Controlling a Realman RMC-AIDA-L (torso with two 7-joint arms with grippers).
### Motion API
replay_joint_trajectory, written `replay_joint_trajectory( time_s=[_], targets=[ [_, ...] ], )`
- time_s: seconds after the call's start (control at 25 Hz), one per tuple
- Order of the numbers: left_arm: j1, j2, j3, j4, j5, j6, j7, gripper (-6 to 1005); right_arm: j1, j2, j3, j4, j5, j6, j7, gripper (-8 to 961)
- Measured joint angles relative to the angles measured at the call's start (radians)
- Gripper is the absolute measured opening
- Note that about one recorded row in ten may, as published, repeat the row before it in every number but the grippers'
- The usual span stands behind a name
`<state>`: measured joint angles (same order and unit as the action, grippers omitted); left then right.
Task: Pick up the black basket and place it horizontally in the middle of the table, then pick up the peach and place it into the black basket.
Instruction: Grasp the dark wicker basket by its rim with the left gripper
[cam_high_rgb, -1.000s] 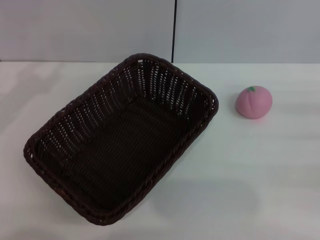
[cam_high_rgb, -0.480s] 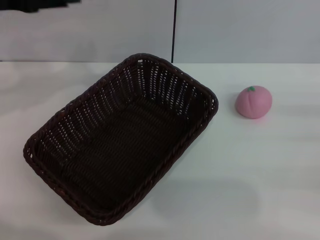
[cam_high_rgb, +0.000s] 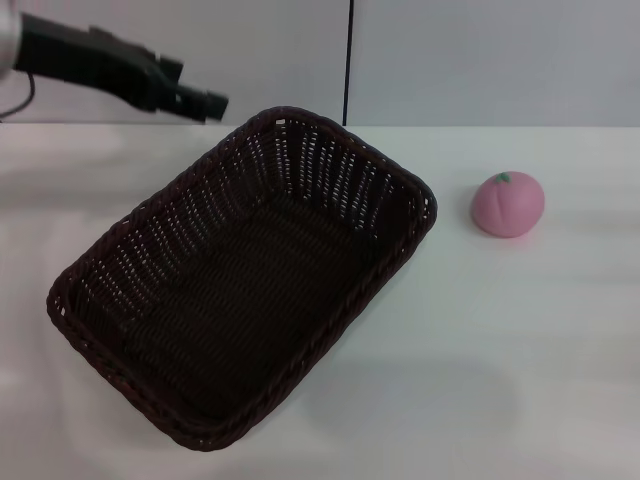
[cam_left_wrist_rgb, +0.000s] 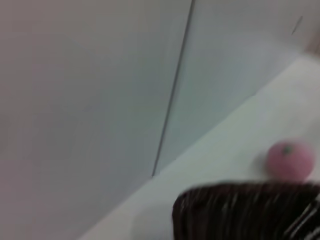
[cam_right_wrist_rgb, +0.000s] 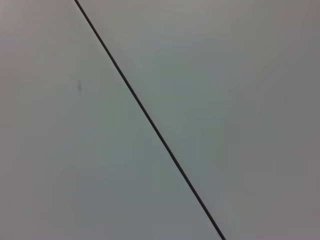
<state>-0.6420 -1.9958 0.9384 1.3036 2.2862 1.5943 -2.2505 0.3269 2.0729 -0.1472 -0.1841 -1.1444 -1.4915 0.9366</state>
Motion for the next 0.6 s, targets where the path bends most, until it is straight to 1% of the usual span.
replay_joint_trajectory(
  time_s=[0.04,0.12,0.2,0.32,0.6],
  targets=[
    [0.0,0.0,0.0,0.0,0.0,0.0,0.0,830,-0.002,0.0,0.0,0.001,0.0,-0.001,0.0,529],
    [-0.03,-0.048,-0.002,0.006,0.146,0.003,-0.014,828,-0.006,0.001,0.0,0.003,0.0,-0.004,0.0,530],
    [-0.035,-0.058,0.001,0.006,0.175,-0.001,-0.018,825,-0.008,0.001,0.0,0.003,0.0,-0.005,0.0,531],
    [-0.038,-0.062,0.011,-0.005,0.199,-0.019,-0.038,821,-0.01,0.001,-0.003,0.008,0.0,-0.005,0.001,531],
    [-0.029,-0.059,0.01,-0.042,0.226,-0.024,-0.059,812,-0.013,0.001,-0.005,0.015,0.0,-0.003,0.0,533]
  ],
)
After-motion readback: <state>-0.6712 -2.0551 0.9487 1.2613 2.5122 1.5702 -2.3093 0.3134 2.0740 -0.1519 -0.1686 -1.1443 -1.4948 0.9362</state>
